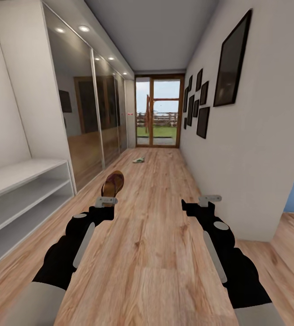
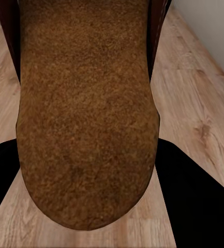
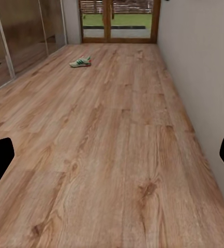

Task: Pick up the two gym shoes and the two sandals from the corridor floor and place them onto the hallstand (shoe rack) in the corridor, making sure they are on the rack and not on the floor. Arrange them so the two gym shoes are next to each other and the two sandals are next to each other.

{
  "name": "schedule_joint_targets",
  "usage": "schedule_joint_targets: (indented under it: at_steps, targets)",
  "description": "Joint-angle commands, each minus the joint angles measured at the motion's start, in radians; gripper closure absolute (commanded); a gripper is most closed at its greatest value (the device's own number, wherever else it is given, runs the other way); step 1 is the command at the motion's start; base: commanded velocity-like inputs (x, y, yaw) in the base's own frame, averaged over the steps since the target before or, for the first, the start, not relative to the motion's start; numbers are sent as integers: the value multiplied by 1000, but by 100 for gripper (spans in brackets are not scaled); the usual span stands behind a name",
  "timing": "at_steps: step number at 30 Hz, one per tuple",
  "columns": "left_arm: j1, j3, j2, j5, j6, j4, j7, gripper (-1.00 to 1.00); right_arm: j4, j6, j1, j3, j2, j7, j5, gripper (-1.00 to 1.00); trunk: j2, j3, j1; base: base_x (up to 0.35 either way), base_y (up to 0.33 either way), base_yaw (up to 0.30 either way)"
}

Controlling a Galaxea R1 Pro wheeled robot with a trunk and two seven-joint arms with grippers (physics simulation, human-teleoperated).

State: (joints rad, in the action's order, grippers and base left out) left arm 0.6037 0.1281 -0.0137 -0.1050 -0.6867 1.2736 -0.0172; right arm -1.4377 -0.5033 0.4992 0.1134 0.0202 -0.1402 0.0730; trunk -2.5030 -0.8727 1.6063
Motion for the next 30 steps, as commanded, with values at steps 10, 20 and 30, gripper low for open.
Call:
schedule_joint_targets:
  at_steps: [10, 20, 30]
  targets:
    - [1, 0, 0, -7, -6, 1, -3, 100, -1, -4, 1, 2, 0, -9, 7, -100, 0, -1, 0, 344, -14, 1]
    - [1, 0, 0, -7, -6, 1, -3, 100, -1, -4, 1, 3, 0, -9, 7, -100, 0, -1, 0, 345, 0, 0]
    - [1, 0, 0, -7, -6, 1, -3, 100, -1, -4, 1, 3, 0, -9, 7, -100, 0, -1, 0, 345, 0, 0]
